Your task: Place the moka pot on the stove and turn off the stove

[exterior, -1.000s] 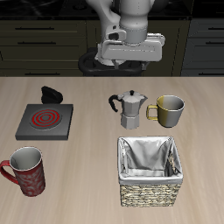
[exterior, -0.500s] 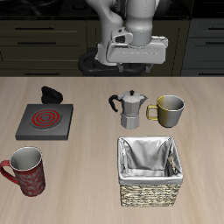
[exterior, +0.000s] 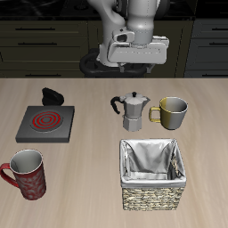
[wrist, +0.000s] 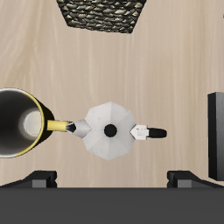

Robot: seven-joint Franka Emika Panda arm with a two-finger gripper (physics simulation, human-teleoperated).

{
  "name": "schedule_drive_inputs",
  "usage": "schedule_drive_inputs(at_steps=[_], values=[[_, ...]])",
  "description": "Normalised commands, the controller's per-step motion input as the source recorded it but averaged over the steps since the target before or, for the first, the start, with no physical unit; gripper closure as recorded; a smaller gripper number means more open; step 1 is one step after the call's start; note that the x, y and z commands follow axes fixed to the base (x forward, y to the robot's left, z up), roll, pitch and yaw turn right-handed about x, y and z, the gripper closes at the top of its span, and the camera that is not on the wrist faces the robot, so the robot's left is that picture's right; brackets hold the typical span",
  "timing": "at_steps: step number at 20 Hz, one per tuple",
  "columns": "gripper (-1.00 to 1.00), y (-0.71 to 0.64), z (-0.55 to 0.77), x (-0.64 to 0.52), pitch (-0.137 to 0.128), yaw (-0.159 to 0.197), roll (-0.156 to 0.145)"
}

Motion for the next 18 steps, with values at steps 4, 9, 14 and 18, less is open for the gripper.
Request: schedule_drive_inputs(at_steps=[4,9,14,18], values=[[-1.0,-0.01,0.0,0.01,-0.02,0.012,-0.004],[-1.0,0.0,-0.06,0.05,0.001,-0.012,-0.007],[-1.0,0.03,-0.18,0.06,0.001,0.003,0.003],[-1.0,-0.04,-0.14,0.04,0.024,-0.014,-0.016]])
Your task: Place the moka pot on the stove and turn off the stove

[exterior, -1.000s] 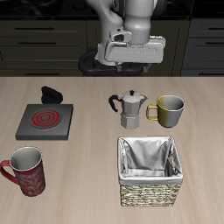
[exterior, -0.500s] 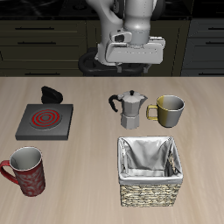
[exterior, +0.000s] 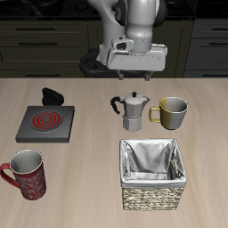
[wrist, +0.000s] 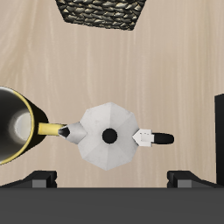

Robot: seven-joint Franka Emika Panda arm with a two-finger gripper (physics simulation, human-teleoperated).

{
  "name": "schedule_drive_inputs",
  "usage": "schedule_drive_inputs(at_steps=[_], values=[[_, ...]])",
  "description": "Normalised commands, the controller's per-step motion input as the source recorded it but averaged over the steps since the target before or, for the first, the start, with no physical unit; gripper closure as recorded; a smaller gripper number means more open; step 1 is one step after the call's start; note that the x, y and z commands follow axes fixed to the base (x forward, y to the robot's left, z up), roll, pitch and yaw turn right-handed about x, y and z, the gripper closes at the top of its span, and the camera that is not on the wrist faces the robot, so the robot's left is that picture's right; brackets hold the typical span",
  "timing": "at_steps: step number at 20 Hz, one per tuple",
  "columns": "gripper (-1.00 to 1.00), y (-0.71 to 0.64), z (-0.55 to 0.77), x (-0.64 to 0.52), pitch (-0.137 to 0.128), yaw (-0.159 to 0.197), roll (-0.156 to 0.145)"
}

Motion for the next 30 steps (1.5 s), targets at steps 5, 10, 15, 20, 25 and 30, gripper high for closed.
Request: schedule_drive_inputs(at_steps=[5,10,15,20,25,30], values=[[-1.0,-0.01,-0.14,-0.03,0.002,0.002,0.008],[-1.0,-0.05,-0.19,-0.01,0.019,-0.003,-0.014],[-1.0,0.01,-0.09,-0.01,0.012,0.004,0.004],[-1.0,-0.01,-0.09,0.04,0.008,0.003,-0.009],[-1.0,-0.01,-0.07,0.0,0.007,-0.01,-0.002],[-1.0,0.05,-0.12,0.02,0.015,0.0,0.015]])
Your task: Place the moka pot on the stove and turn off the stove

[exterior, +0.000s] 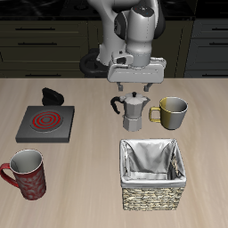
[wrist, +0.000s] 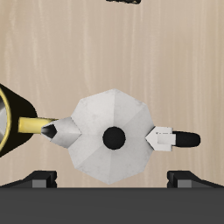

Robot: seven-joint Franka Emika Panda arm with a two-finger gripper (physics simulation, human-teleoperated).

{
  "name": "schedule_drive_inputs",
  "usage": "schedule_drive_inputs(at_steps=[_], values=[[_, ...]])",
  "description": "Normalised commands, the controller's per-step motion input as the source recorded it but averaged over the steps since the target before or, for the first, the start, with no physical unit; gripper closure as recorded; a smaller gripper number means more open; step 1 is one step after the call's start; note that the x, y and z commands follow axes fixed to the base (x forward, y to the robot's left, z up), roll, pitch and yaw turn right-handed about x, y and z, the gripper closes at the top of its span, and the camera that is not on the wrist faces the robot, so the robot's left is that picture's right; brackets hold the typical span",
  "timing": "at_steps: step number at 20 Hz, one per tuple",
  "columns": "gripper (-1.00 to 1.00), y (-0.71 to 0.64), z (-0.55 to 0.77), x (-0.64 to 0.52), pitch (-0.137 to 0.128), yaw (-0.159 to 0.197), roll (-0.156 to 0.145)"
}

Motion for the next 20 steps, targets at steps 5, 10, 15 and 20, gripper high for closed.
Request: schedule_drive_inputs(at_steps=[5,10,15,20], values=[[-1.0,0.02,-0.07,0.01,0.018,-0.013,0.007],[-1.0,-0.02,-0.06,0.0,0.009,-0.007,-0.002],[-1.0,-0.02,-0.05,0.02,0.006,-0.008,-0.004],[-1.0,0.02,-0.08,0.03,0.014,-0.014,0.0]])
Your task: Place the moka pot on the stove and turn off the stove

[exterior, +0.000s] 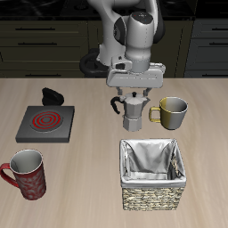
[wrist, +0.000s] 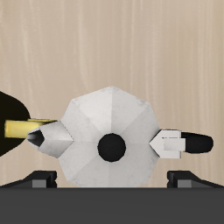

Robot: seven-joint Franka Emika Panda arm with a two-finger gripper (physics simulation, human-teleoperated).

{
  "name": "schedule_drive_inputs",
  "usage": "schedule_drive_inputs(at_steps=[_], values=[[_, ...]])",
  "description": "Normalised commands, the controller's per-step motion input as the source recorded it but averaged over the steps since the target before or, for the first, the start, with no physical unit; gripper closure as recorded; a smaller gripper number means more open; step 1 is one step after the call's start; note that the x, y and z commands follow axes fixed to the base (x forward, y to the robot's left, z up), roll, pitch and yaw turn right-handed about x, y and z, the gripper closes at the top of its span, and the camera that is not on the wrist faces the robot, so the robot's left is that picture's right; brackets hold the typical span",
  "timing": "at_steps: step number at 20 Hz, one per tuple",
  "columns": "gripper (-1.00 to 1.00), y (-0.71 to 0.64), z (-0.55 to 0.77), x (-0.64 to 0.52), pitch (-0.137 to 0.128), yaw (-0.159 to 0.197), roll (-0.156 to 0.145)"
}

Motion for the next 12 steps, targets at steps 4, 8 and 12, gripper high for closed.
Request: schedule_drive_inputs(at_steps=[4,8,12], values=[[-1.0,0.03,-0.11,0.03,0.018,-0.011,0.01],[-1.0,-0.01,-0.1,0.01,0.017,-0.02,-0.002],[-1.0,-0.02,-0.06,-0.02,0.009,-0.01,0.001]])
